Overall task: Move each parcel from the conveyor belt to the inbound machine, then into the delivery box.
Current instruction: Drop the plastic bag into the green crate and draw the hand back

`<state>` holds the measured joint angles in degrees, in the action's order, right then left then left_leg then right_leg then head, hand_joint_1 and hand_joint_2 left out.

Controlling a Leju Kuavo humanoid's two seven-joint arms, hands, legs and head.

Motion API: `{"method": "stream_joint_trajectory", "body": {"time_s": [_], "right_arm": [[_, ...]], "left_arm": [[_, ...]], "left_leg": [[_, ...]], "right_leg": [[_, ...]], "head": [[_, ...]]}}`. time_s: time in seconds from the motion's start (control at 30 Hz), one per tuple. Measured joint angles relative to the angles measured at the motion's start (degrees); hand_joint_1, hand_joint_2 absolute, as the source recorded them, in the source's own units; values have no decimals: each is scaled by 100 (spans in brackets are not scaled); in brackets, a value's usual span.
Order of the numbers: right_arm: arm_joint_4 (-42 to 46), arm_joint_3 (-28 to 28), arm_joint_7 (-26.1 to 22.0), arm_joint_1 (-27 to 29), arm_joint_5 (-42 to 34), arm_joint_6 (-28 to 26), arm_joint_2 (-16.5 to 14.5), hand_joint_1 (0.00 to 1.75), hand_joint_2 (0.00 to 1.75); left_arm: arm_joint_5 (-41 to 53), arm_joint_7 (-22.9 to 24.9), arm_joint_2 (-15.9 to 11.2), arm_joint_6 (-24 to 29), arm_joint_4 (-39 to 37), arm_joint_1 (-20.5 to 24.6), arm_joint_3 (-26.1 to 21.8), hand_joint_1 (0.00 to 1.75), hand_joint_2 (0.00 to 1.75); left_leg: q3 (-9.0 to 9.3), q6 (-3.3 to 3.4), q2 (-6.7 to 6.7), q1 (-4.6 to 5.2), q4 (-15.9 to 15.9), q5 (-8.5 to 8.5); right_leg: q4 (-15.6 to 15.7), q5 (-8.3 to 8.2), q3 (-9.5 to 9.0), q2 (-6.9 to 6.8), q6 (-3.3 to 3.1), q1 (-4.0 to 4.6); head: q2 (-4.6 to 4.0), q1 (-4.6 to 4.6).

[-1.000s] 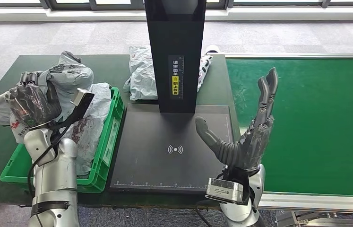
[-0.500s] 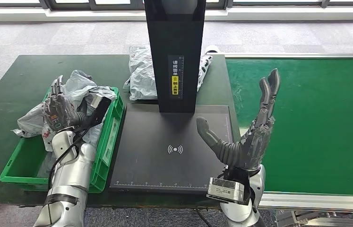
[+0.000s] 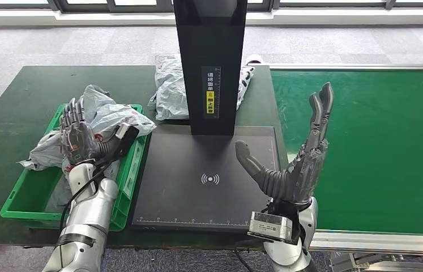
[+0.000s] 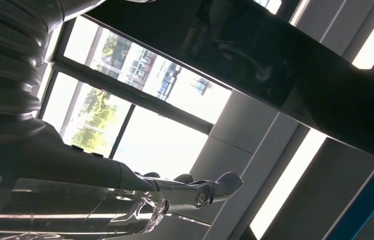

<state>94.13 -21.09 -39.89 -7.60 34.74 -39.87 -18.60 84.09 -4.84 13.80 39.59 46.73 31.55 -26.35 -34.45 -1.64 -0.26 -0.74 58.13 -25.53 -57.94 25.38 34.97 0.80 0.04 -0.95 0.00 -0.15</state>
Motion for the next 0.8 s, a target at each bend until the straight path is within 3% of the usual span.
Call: {"method": "stream_joint_trajectory", "body": {"time_s": [0.17,0.3,0.37,0.57,0.8], "right_arm": [[-25,0,0,0,4,0,0,0,175],[-88,5,2,0,38,0,-2,0,175],[-129,14,5,0,55,0,-2,0,175],[-209,48,9,7,88,0,-4,0,175],[-228,152,9,46,121,0,-4,0,175]], "left_arm": [[-422,-567,71,1,78,-2,-175,0,0],[-1626,-2235,309,19,453,8,-554,0,0],[-2222,-2717,403,33,599,10,-641,0,0],[-3033,-2925,569,43,1060,-67,-572,0,0],[-3436,-2828,651,43,1667,-285,-34,0,0]], "left_leg": [[0,0,0,0,0,0],[-1,0,-1,0,0,0],[-2,0,-1,0,0,-1],[-1,0,0,0,0,-1],[-1,0,0,0,0,0]], "right_leg": [[0,0,1,0,0,0],[0,0,0,0,0,0],[0,0,0,0,0,0],[0,0,1,0,0,0],[0,0,0,0,0,0]], "head": [[-2,-1],[-1,0],[-2,1],[-1,0],[0,0]]}}
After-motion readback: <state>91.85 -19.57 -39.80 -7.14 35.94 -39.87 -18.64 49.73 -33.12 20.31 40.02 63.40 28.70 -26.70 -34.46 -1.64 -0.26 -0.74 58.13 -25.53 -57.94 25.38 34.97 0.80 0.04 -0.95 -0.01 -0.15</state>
